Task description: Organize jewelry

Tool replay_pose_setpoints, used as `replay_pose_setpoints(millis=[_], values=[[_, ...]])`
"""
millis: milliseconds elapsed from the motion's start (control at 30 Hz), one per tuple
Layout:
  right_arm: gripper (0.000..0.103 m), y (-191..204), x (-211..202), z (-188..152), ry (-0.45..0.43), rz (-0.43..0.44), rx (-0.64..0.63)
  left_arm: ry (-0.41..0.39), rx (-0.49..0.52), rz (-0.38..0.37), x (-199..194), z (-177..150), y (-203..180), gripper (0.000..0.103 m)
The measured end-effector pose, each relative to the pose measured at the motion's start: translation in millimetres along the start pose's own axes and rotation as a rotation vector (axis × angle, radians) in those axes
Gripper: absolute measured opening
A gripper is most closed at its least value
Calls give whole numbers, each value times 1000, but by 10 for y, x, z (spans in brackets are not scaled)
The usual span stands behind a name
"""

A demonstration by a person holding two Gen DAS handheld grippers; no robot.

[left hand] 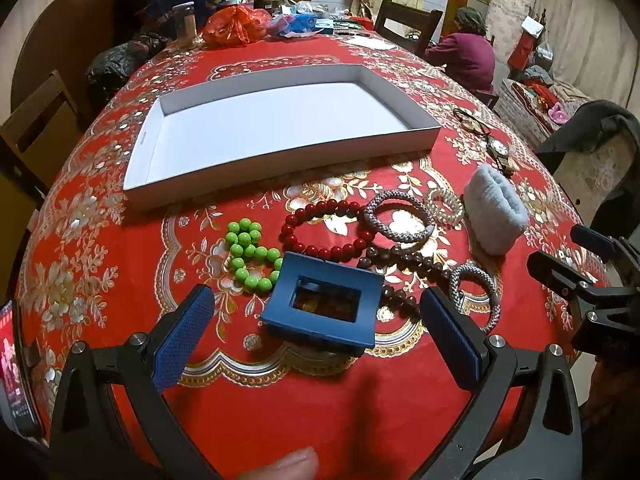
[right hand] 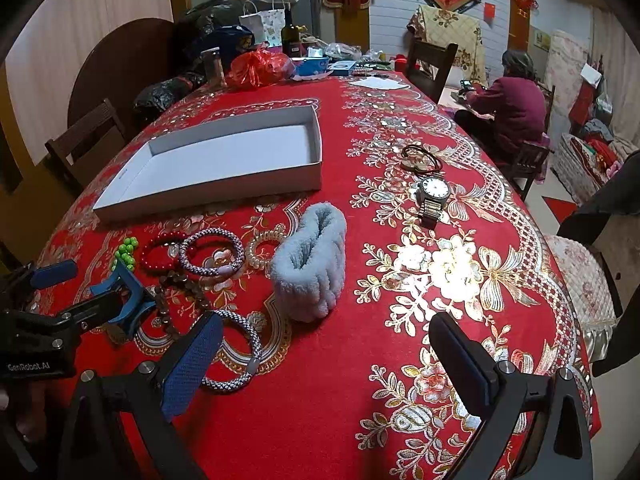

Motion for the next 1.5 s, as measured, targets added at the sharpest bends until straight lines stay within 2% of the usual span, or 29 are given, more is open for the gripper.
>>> replay_pose_setpoints(millis=[433,1500], values=[[102,0,-6,2,-3,1,-1,30,-25,-10,37,-15,43,103],[102,-3,-20,22,-9,5,1,47,-50,-18,49,-31,98,103]])
Point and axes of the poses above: each gripper's, at about its wrist camera, not at the fingertips, and x roughly the way its jaws point, y to its left, z to its top, the point moved 5 cm from there along x, roughly the way its jaws point, and after that the axes turned 2 degrees about -x, right-handed, at the moved point
